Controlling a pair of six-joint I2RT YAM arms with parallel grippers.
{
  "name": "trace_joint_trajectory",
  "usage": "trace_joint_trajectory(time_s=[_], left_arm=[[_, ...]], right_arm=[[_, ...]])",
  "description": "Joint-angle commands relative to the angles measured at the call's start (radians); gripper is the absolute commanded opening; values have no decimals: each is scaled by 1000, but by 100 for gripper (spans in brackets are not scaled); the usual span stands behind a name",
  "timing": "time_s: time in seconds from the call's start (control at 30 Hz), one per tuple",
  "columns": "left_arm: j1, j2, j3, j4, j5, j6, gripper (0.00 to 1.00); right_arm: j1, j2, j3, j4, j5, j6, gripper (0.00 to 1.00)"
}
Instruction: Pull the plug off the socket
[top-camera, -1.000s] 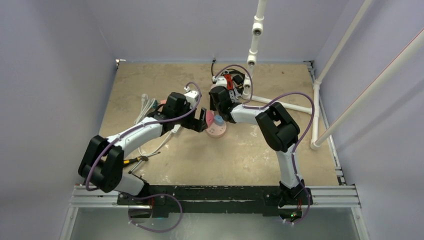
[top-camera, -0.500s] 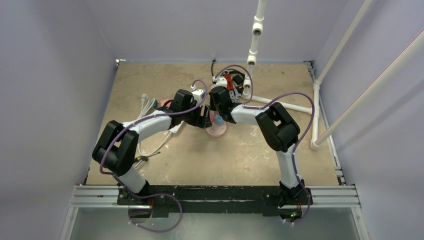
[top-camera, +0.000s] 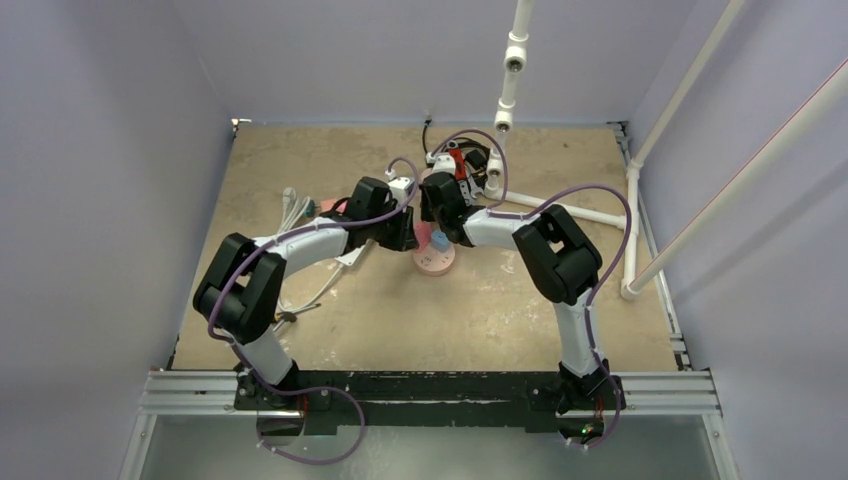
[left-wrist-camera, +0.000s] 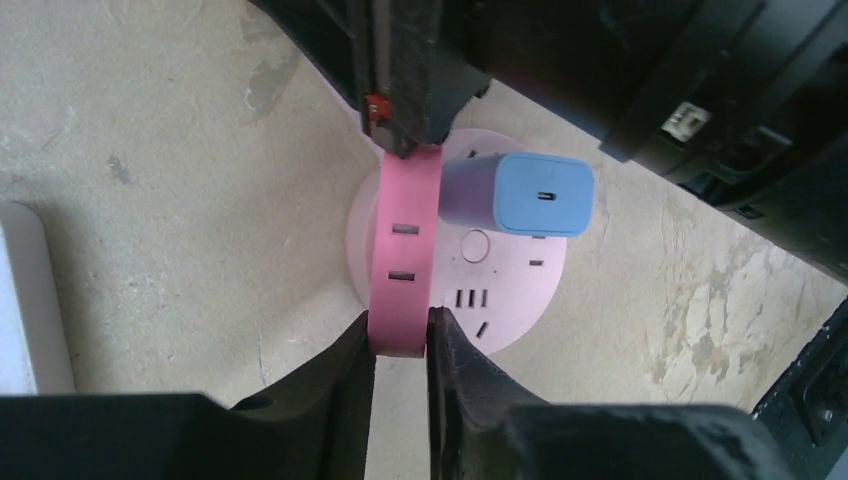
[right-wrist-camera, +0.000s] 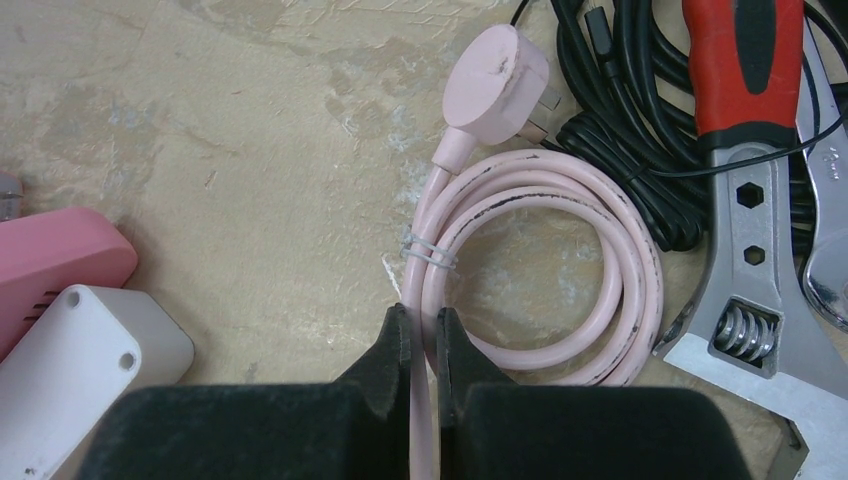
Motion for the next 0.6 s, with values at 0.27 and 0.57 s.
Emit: trace_joint_trajectory(time_s=[0.27,0.57], left_arm=[[-52,-29,36,19,-74,98,0],[-65,-47,99,-137,-278,281,0]], right_arm=[[-25,-42,-30,-28,-9,7,0],[-29,-144,-76,-1,-67,-20,31]])
